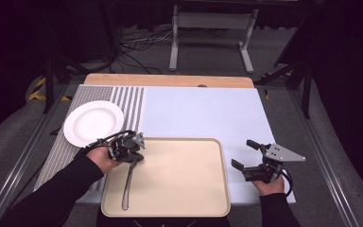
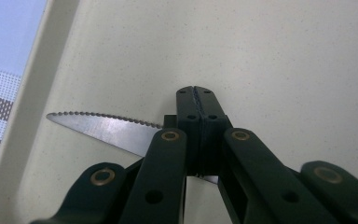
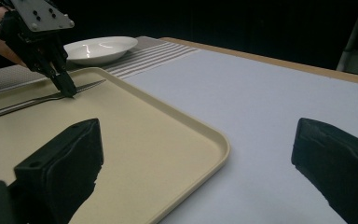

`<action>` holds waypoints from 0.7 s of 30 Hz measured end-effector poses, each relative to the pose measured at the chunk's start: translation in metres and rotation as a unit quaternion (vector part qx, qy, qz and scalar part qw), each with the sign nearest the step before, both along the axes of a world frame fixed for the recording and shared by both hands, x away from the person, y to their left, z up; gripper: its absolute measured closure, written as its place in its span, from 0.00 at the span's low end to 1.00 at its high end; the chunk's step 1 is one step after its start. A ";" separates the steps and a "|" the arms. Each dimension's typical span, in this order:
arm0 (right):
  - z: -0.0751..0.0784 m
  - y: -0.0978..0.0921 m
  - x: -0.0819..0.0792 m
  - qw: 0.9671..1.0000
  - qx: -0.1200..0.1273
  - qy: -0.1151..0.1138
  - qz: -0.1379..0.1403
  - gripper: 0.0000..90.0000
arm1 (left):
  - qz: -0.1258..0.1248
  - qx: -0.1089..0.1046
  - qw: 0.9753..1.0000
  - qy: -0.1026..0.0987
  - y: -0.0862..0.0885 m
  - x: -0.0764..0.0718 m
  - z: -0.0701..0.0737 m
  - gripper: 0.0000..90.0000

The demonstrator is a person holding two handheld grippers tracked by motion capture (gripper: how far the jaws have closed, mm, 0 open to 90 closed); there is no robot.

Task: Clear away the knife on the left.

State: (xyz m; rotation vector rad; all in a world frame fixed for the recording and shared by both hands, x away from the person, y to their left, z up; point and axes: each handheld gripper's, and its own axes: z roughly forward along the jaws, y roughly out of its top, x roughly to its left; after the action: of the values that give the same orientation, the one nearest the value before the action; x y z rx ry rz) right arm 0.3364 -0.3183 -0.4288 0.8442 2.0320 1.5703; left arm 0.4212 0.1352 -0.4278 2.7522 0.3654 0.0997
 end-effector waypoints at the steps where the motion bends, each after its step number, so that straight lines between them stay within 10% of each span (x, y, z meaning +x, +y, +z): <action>1: 0.000 0.000 0.000 1.000 0.000 0.000 0.000 0.03 | 0.000 0.000 1.000 0.000 0.000 0.000 0.000 1.00; 11: 0.000 0.000 0.000 1.000 -0.002 0.000 0.000 0.03 | 0.008 0.001 1.000 0.009 0.001 0.001 0.001 1.00; 21: 0.000 0.000 0.000 1.000 -0.001 0.000 0.000 0.03 | 0.014 -0.072 0.997 0.008 0.009 0.005 0.019 0.50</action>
State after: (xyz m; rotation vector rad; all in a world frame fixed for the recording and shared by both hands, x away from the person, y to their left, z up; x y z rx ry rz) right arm 0.3369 -0.3186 -0.4290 0.8427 2.0330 1.5674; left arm 0.4261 0.1440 -0.4084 2.6076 0.3998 0.0575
